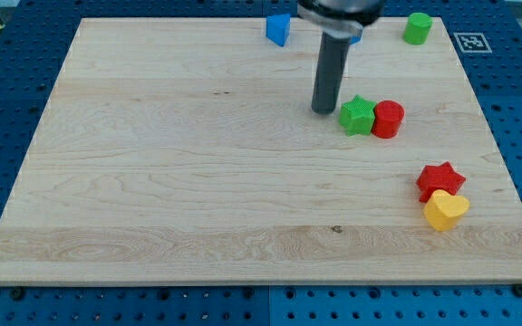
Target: Nudge the red circle down a bit
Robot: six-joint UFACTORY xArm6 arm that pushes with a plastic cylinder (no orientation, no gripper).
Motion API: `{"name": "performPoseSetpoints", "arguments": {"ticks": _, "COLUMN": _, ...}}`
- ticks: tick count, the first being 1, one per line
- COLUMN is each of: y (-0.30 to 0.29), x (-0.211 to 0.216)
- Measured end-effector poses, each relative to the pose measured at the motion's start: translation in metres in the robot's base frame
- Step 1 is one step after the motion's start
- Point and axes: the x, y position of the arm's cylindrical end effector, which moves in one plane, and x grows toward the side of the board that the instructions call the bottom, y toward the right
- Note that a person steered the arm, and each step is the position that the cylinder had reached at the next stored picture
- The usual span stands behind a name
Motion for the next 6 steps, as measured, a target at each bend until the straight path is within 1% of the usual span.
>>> {"name": "performPoseSetpoints", "arguments": {"ticks": 1, "y": 0.023, "x": -0.011}}
{"name": "performPoseSetpoints", "arguments": {"ticks": 2, "y": 0.05, "x": 0.004}}
{"name": "performPoseSetpoints", "arguments": {"ticks": 3, "y": 0.094, "x": 0.028}}
{"name": "performPoseSetpoints", "arguments": {"ticks": 4, "y": 0.129, "x": 0.042}}
{"name": "performPoseSetpoints", "arguments": {"ticks": 5, "y": 0.14, "x": 0.046}}
{"name": "performPoseSetpoints", "arguments": {"ticks": 6, "y": 0.14, "x": 0.016}}
